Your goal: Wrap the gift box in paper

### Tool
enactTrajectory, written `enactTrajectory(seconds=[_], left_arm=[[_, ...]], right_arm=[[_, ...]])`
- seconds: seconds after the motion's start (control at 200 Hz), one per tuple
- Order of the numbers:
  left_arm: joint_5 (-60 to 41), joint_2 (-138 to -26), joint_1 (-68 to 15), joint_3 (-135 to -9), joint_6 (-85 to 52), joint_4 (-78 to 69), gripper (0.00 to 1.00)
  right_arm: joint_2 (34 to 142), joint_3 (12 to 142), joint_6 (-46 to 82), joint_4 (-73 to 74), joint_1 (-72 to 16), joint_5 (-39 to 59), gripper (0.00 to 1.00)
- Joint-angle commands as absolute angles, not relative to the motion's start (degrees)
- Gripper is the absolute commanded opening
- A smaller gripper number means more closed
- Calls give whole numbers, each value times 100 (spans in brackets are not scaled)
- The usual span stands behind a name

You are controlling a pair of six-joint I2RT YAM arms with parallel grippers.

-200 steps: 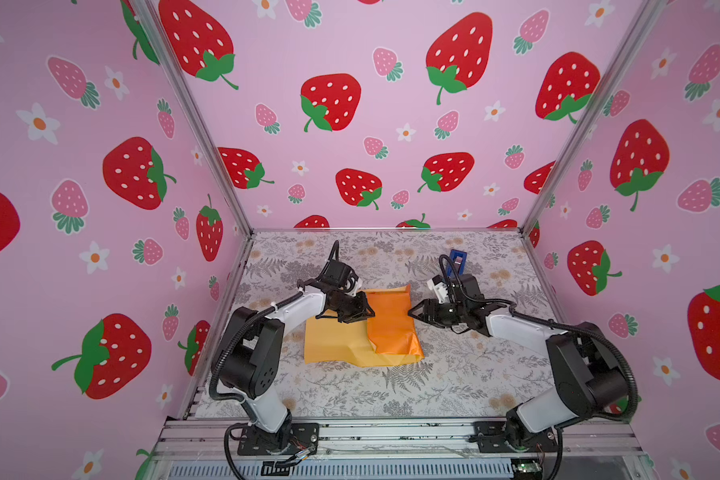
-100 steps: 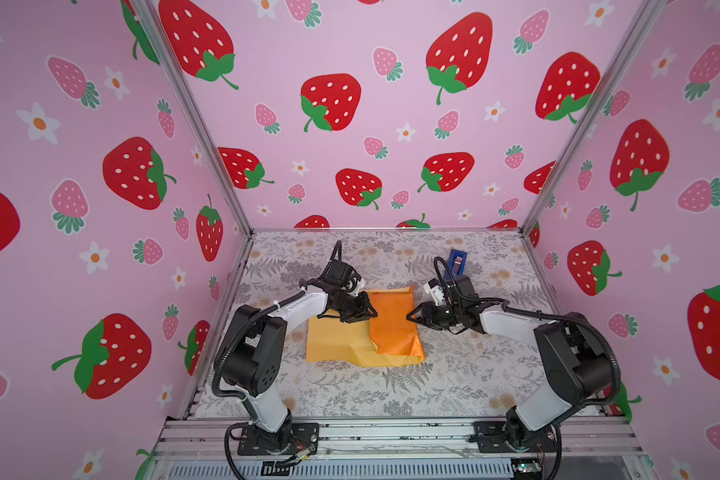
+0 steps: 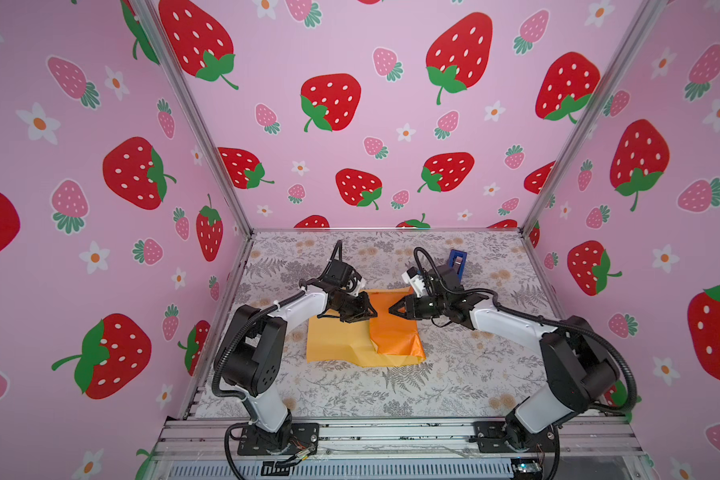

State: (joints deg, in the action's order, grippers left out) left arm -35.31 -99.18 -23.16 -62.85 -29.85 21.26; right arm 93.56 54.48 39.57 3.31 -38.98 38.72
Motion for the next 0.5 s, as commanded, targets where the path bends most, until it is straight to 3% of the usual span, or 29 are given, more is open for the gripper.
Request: enactTrajectory(seconds=[0.0, 0.185, 0.495], left_arm=[[-3256, -10081, -2369, -6335, -2865, 2627, 18], [-3096, -9952, -2348, -6402, -2809, 2770, 21], [-2517, -8909, -1685, -6538, -2330, 3477, 49]], right_arm=[[9705, 5469, 4166, 669, -3990, 4345, 25], [9957, 5372, 3974, 277, -3992, 3978, 22], [9967, 5280, 3841, 139, -3984, 3880, 22]])
